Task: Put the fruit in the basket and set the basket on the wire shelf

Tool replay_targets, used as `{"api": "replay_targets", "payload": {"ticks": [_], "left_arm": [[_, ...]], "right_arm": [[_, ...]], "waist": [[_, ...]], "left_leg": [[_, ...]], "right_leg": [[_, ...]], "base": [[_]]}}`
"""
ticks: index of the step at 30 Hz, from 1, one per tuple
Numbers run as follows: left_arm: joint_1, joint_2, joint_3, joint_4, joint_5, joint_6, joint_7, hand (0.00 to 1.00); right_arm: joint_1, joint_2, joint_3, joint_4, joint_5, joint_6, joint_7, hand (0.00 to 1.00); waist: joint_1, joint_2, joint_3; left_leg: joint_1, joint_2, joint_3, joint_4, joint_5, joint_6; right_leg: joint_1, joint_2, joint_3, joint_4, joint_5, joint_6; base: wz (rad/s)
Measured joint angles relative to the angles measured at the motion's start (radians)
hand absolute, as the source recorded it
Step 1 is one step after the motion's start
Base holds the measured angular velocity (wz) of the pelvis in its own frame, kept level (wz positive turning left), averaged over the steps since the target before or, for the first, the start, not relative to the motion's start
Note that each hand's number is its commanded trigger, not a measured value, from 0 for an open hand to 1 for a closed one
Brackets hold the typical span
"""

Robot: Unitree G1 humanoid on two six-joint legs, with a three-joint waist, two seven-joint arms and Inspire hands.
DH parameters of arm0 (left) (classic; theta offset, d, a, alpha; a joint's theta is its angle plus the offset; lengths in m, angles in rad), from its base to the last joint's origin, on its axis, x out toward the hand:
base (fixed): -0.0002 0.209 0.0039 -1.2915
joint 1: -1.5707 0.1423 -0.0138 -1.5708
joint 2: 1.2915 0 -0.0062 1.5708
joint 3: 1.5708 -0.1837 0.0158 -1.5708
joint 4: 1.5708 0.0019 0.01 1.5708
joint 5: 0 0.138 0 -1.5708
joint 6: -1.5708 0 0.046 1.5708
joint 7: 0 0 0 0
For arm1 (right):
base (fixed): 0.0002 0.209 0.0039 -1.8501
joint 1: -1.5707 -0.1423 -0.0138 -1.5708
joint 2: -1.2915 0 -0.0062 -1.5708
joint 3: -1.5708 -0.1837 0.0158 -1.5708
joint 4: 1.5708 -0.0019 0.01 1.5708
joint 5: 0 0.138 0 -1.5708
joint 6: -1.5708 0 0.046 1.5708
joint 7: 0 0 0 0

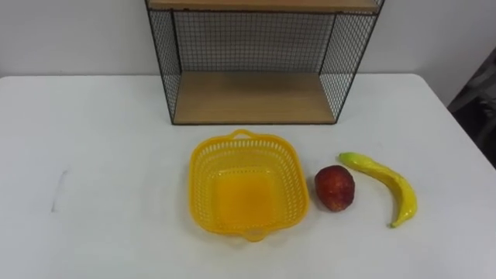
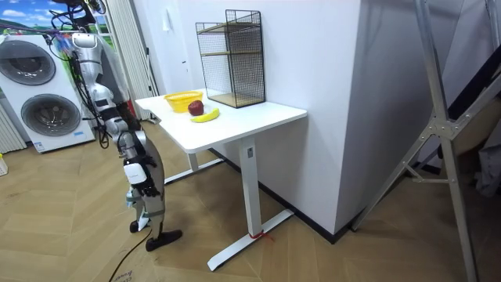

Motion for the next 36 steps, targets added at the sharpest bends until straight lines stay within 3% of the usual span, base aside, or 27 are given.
{"api": "replay_targets", "payload": {"ticks": [4, 8, 13, 16, 18, 20, 22, 24, 27, 32, 33, 36], "left_arm": [[0.017, -0.004, 0.050, 0.000, 0.000, -0.035, 0.020, 0.00], [0.036, -0.004, 0.091, -0.003, -0.001, -0.049, 0.039, 0.00], [0.073, 0.008, 0.147, -0.023, -0.001, -0.065, 0.074, 0.00], [0.075, 0.022, 0.166, -0.024, -0.002, -0.083, 0.081, 0.00], [0.065, 0.032, 0.168, -0.034, 0.001, -0.084, 0.083, 0.00], [0.078, 0.032, 0.164, -0.067, -0.004, -0.086, 0.083, 0.00], [0.075, 0.037, 0.156, -0.071, -0.006, -0.089, 0.086, 0.00], [0.073, 0.039, 0.127, -0.069, -0.004, -0.090, 0.095, 0.00], [0.074, 0.038, 0.121, -0.068, 0.002, -0.090, 0.094, 0.00], [0.072, 0.038, 0.064, -0.085, 0.007, -0.081, 0.079, 0.00], [0.066, 0.038, 0.056, -0.084, 0.007, -0.082, 0.073, 0.00], [0.048, 0.044, 0.027, -0.080, 0.000, -0.086, 0.069, 0.00]], "right_arm": [[0.004, 0.002, -0.054, -0.056, 0.255, -0.037, 0.007, 0.00], [0.011, 0.004, -0.190, -0.103, 0.494, -0.063, -0.019, 0.00], [0.020, 0.005, -0.387, -0.211, 0.553, -0.109, -0.147, 0.00], [0.032, 0.003, -0.475, -0.334, 0.540, -0.147, -0.271, 0.00], [0.034, 0.002, -0.506, -0.455, 0.458, -0.173, -0.406, 0.00], [0.030, -0.004, -0.507, -0.593, 0.356, -0.174, -0.503, 0.00], [0.026, -0.014, -0.491, -0.732, 0.209, -0.178, -0.593, 0.00], [0.026, -0.030, -0.466, -0.884, 0.021, -0.219, -0.692, 0.00], [0.003, -0.046, -0.454, -0.984, -0.206, -0.228, -0.786, 0.00], [0.002, -0.055, -0.344, -1.153, -0.509, -0.225, -0.815, 0.00], [0.001, -0.068, -0.299, -1.182, -0.556, -0.226, -0.790, 0.00], [-0.008, -0.097, -0.209, -1.214, -0.598, -0.227, -0.702, 0.00]], "waist": [[-0.006, 0.001, 0.0001], [-0.029, 0.001, -0.0040], [-0.069, -0.013, -0.0107], [-0.091, -0.021, -0.0093], [-0.097, -0.038, -0.0091], [-0.109, -0.046, -0.0064], [-0.108, -0.049, -0.0044], [-0.105, -0.049, -0.0040], [-0.083, -0.047, -0.0040], [-0.045, -0.033, -0.0079], [-0.039, -0.037, -0.0016], [-0.020, -0.039, -0.0008]], "left_leg": [[0.001, 0.003, 0.011, 0.002, -0.002, -0.003], [0.001, 0.004, 0.010, 0.005, -0.002, -0.003], [0.001, 0.002, 0.011, 0.008, -0.002, -0.003], [0.002, 0.001, 0.012, 0.009, -0.002, -0.003], [-0.001, -0.002, 0.017, 0.011, -0.001, -0.003], [-0.003, -0.005, 0.024, 0.007, -0.002, -0.003], [-0.009, -0.005, 0.029, 0.004, -0.002, -0.003], [-0.020, -0.003, 0.030, 0.005, -0.001, -0.003], [-0.027, -0.002, 0.034, 0.004, -0.001, -0.002], [-0.043, -0.002, 0.052, 0.009, 0.001, 0.000], [-0.041, -0.002, 0.055, 0.008, 0.001, 0.000], [-0.036, -0.001, 0.051, 0.008, 0.001, 0.000]], "right_leg": [[-0.005, 0.008, 0.020, 0.003, 0.000, 0.000], [-0.004, 0.008, 0.017, -0.007, 0.000, -0.001], [-0.004, 0.006, 0.017, 0.001, -0.001, 0.000], [-0.004, 0.005, 0.020, 0.004, -0.002, 0.001], [-0.019, 0.004, 0.029, 0.019, -0.010, 0.001], [-0.031, 0.004, 0.038, 0.036, -0.016, 0.002], [-0.045, 0.008, 0.049, 0.042, -0.015, 0.002], [-0.049, 0.010, 0.047, 0.030, -0.005, 0.002], [-0.058, 0.010, 0.048, 0.027, -0.001, 0.002], [-0.082, 0.010, 0.053, 0.036, 0.004, 0.002], [-0.081, 0.010, 0.056, 0.039, 0.004, 0.002], [-0.072, 0.010, 0.053, 0.035, 0.003, 0.002]], "base": [[-0.09], [0.02], [0.00], [-0.01], [-0.09], [-0.14], [-0.16], [0.00], [-0.03], [-0.10], [-0.10], [0.02]]}}
